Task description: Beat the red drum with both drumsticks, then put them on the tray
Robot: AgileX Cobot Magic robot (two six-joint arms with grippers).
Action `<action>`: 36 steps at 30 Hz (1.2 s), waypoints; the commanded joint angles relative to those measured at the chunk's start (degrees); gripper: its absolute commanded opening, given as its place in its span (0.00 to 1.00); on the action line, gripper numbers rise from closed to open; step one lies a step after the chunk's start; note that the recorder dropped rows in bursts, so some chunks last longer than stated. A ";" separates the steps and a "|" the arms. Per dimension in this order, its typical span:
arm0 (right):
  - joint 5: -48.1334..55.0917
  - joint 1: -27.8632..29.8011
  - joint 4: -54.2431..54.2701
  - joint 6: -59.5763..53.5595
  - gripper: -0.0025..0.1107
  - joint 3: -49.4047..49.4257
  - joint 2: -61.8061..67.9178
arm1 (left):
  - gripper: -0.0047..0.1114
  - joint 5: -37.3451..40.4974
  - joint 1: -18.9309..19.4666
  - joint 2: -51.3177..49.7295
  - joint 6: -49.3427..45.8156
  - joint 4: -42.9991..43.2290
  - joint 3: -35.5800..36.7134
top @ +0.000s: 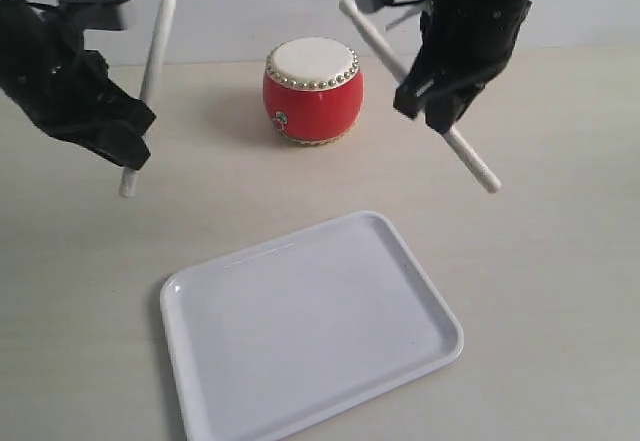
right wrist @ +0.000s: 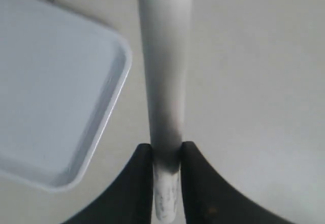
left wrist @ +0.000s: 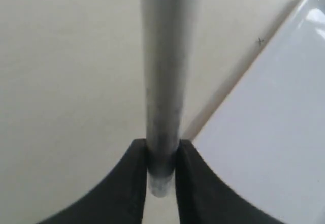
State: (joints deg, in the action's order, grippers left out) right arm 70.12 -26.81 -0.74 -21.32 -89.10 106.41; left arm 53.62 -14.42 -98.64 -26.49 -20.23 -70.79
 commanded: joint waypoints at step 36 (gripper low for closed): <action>-19.58 -30.51 -32.45 -4.81 0.02 14.01 9.48 | 0.04 -20.19 1.47 21.29 -0.53 -6.79 20.32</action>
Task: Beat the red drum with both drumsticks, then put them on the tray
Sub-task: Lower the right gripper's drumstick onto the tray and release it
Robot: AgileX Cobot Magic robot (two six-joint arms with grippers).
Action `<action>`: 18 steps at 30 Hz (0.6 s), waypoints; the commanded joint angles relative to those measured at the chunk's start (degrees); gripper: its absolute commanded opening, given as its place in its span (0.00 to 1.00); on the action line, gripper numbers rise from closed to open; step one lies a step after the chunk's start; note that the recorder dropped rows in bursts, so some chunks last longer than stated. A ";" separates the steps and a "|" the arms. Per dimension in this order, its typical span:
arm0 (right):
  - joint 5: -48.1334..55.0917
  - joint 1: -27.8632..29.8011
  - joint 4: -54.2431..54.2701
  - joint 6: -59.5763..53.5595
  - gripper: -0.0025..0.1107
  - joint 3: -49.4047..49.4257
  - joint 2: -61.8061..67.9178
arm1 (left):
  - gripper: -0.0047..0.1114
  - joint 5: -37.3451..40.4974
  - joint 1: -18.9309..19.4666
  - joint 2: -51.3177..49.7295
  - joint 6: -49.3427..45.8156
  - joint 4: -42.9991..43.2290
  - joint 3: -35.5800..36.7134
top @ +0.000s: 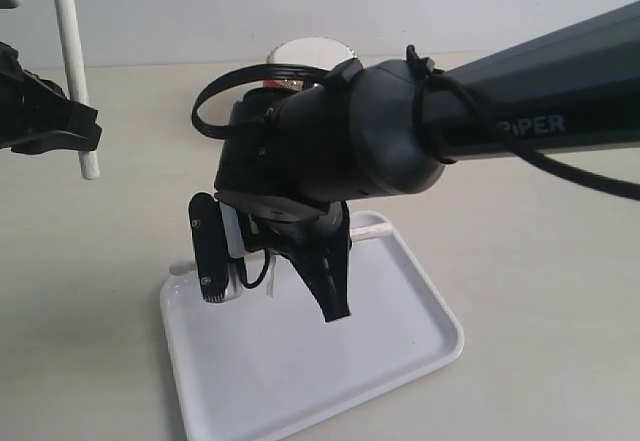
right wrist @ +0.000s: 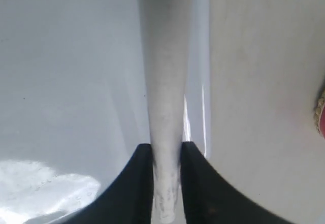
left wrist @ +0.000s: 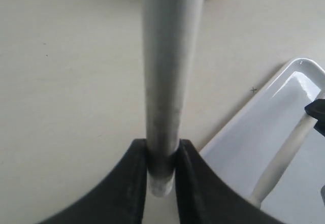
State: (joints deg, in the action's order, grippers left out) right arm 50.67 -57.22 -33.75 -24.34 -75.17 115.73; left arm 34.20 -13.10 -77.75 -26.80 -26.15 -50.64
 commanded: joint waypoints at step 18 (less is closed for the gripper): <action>-0.22 -0.10 4.43 -7.46 0.22 0.08 0.29 | 0.04 -0.77 0.14 0.40 -0.22 -0.99 0.16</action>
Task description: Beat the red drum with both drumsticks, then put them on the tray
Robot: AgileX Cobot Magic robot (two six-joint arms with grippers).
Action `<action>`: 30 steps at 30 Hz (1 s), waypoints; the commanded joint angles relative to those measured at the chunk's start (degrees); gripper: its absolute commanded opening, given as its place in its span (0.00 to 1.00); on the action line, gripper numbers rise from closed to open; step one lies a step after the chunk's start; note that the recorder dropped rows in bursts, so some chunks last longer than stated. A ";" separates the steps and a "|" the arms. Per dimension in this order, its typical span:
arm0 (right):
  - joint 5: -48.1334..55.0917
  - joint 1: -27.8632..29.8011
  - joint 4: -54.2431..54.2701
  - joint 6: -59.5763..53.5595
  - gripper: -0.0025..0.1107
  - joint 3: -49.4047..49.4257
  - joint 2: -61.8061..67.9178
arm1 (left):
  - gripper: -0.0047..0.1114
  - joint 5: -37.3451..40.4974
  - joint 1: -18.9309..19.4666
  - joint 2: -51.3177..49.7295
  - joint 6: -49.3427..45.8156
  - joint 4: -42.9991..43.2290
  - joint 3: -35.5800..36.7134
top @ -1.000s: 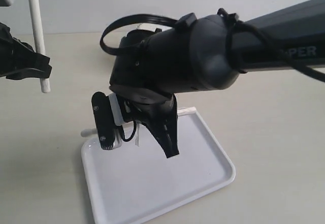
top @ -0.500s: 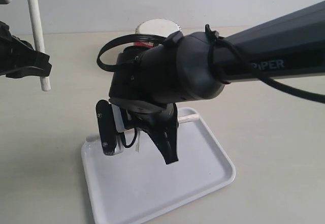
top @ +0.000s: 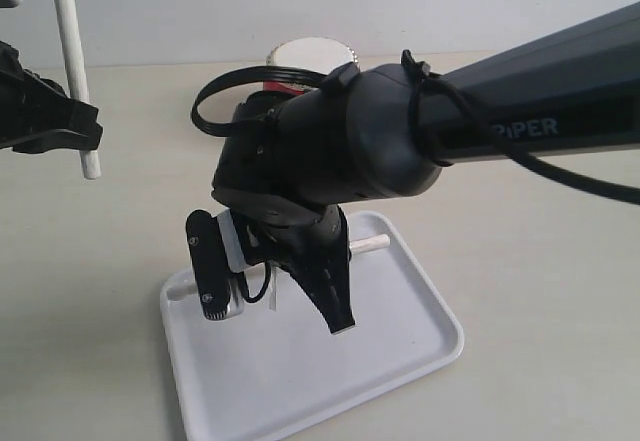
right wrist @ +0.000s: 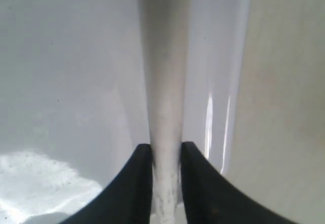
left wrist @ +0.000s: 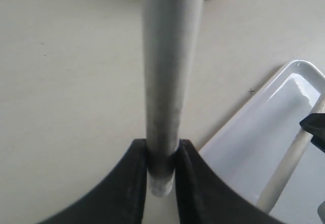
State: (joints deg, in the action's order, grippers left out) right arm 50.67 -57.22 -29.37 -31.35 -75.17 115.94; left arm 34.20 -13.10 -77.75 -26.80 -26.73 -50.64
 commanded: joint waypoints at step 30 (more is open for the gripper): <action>-9.74 0.37 2.22 49.07 0.29 8.72 -29.44 | 0.04 2.96 0.14 4.18 -34.56 -39.28 13.54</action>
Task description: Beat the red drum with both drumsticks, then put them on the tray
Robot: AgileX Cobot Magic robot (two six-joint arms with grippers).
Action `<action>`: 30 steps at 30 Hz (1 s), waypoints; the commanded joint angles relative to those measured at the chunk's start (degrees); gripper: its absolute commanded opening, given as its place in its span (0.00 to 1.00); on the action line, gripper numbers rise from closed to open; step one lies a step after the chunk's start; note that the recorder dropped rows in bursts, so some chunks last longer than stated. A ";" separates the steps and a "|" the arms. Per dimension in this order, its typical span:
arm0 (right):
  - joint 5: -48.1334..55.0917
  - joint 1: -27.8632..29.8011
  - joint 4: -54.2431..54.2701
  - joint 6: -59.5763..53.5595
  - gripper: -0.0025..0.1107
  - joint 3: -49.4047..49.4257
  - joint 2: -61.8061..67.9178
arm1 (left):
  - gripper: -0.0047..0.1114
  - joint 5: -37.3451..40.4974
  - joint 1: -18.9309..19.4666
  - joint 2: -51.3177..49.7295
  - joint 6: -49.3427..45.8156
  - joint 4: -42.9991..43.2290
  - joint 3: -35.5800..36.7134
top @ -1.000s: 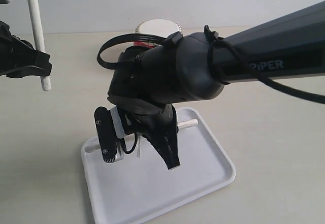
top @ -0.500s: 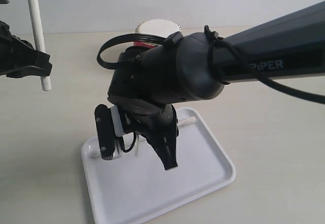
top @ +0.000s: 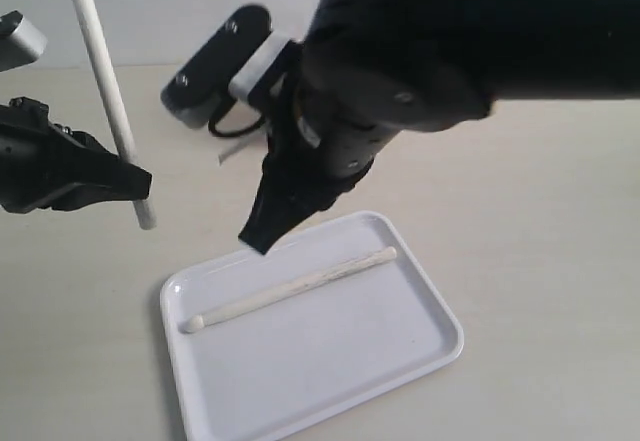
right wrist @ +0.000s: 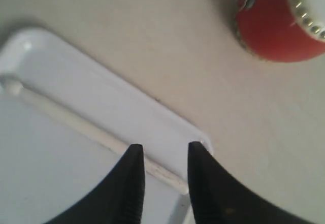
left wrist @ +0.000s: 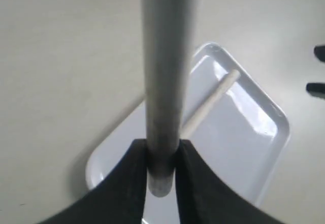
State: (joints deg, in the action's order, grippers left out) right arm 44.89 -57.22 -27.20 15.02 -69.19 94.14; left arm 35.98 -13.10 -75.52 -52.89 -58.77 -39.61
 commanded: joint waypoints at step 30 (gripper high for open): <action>-26.22 7.28 53.14 -26.04 0.41 19.93 -17.98 | 0.04 12.27 0.14 9.42 -26.44 -32.87 20.42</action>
State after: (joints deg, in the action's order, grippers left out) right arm 18.61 -50.22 14.87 -1.25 -49.59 76.35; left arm 47.37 -13.10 -66.61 -80.98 -90.18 -19.30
